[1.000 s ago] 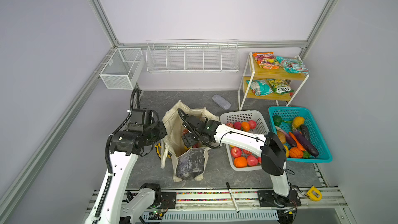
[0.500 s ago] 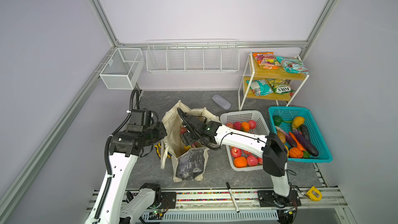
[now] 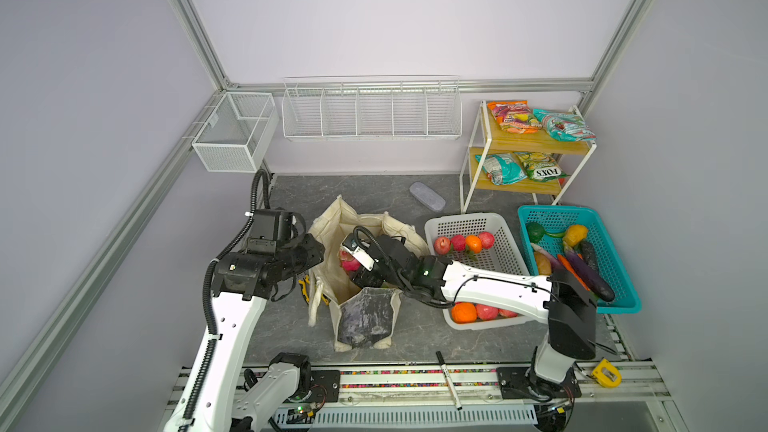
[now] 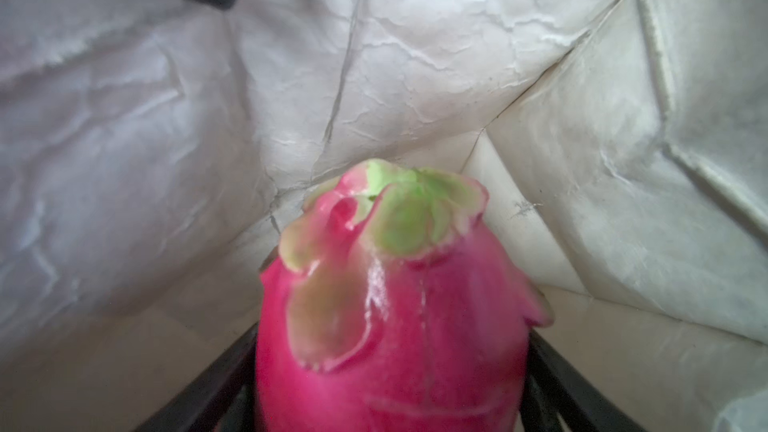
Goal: Place the food into the grocery bag and tie it
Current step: 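Move the left gripper to the dragon fruit while the right gripper holds it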
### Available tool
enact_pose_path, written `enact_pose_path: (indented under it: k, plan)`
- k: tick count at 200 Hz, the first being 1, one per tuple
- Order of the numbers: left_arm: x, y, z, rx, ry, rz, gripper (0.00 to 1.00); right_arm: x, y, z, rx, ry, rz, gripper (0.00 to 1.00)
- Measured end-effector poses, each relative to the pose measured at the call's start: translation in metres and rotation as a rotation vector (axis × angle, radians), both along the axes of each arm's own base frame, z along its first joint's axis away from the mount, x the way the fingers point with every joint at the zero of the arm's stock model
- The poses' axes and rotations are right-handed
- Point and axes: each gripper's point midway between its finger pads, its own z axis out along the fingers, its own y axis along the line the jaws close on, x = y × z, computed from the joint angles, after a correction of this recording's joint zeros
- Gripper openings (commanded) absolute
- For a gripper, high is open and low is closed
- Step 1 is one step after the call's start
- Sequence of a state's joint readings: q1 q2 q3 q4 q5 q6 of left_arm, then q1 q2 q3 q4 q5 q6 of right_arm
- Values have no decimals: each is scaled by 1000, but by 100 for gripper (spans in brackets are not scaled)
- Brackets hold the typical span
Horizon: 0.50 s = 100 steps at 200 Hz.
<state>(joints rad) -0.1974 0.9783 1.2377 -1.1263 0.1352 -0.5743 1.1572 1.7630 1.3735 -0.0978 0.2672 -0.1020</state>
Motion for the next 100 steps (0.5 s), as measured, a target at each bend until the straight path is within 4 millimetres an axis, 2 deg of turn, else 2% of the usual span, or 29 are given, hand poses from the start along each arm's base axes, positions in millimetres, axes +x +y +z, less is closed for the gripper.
enact_pose_path:
  k: [17, 57, 79, 100]
  plan:
    - [0, -1, 0, 2, 1, -8, 64, 1, 3, 4, 4, -29, 17, 87]
    - [0, -3, 7, -9, -1, -18, 73, 3, 7, 12, 21, -69, 32, 87]
    - [2, -7, 19, -15, -19, -30, 100, 5, 8, 15, 31, -77, 31, 87]
    - [6, -16, 36, 8, -46, -72, 100, 8, 5, 16, 43, -80, 24, 88]
